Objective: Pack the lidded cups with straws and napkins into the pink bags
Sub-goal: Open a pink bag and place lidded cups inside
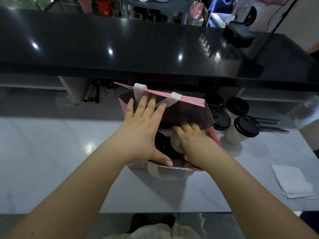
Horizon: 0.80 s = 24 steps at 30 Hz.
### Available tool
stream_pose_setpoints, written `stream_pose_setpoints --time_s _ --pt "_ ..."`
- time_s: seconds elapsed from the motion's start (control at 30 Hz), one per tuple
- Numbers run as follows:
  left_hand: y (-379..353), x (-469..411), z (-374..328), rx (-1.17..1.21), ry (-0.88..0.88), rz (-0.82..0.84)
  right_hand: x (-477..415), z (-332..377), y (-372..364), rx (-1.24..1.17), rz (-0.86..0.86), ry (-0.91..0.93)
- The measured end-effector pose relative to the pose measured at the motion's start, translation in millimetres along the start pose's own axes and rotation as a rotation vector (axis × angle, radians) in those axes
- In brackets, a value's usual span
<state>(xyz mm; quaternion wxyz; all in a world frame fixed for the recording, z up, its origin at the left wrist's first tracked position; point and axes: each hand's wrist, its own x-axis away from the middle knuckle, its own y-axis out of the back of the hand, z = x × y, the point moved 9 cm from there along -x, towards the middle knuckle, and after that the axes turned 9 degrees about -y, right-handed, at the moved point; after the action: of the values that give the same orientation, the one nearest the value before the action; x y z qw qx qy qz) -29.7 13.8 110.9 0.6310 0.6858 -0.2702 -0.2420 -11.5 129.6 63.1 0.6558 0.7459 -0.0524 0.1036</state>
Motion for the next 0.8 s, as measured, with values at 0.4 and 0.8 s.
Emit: stream_pose_setpoints --time_s 0.4,0.8 --pt "-4 3 -7 -0.037 -0.001 0.013 6 9 -32 -0.184 0.113 0.02" --pt "-16 -1 -1 -0.107 0.034 0.045 -22 3 -64 -0.261 0.106 -0.003"
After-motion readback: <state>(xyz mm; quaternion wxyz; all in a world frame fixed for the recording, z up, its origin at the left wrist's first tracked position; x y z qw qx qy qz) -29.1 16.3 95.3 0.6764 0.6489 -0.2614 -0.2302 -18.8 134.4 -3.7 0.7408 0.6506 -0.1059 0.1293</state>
